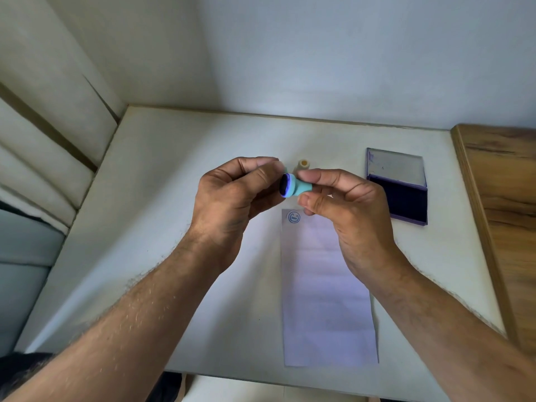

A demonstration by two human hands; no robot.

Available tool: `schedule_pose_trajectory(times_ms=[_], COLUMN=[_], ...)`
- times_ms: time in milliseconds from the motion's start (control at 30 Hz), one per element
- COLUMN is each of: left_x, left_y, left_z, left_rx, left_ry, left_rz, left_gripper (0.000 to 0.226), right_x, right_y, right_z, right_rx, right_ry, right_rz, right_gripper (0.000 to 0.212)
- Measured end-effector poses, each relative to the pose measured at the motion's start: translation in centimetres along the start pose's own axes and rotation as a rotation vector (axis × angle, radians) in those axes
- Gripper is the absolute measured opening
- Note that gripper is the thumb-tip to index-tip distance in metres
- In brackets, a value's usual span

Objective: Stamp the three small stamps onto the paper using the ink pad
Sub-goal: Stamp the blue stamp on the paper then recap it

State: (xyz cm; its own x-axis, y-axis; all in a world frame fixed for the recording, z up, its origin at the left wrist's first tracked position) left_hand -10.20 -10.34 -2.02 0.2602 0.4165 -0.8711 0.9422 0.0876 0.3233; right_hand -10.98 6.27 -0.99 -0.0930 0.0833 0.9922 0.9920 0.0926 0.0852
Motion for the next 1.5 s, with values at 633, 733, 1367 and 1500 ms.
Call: schedule_pose_trajectory(times_ms=[633,733,1367,1500], left_x=[0.9,1.0,1.4,1.4], left_y=[0.3,0.3,0.3,0.2], left_z=[-0.8,-0.8,-1.5,-1.3], left_rx=[0.082,0.091,0.242,0.236], left_ry=[0.037,0.04,-0.023,-0.017], left_rz=[0.071,0.068,0.098,0.089], left_gripper=[0.022,0.02,0.024,0.024], right_x=[4.5,4.8,6.6,6.6], right_y=[2.2,2.4,4.2,3.8], right_z=[-0.8,-1.1,-1.6,-0.9], right_rx=[-0.063,-0.062,-0.171,-0.179], right_ry=[0.577,0.662,0.944,0.89], right_rz=[0.545,0.608,1.008,0.944], right_gripper=[0.02,0.019,0.009,0.015])
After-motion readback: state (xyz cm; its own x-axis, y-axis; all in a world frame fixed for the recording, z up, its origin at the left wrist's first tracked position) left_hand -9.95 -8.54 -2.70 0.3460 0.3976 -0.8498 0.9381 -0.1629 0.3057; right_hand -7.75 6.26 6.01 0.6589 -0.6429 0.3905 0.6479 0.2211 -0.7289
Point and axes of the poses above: each hand's wrist, its own y-axis away from the middle knuckle, its own z-axis out of the back of the hand, x = y × z, the point moved 9 cm from there along -y, towards the middle knuckle, and after that the axes turned 2 degrees about x, right-handed, at the moved point
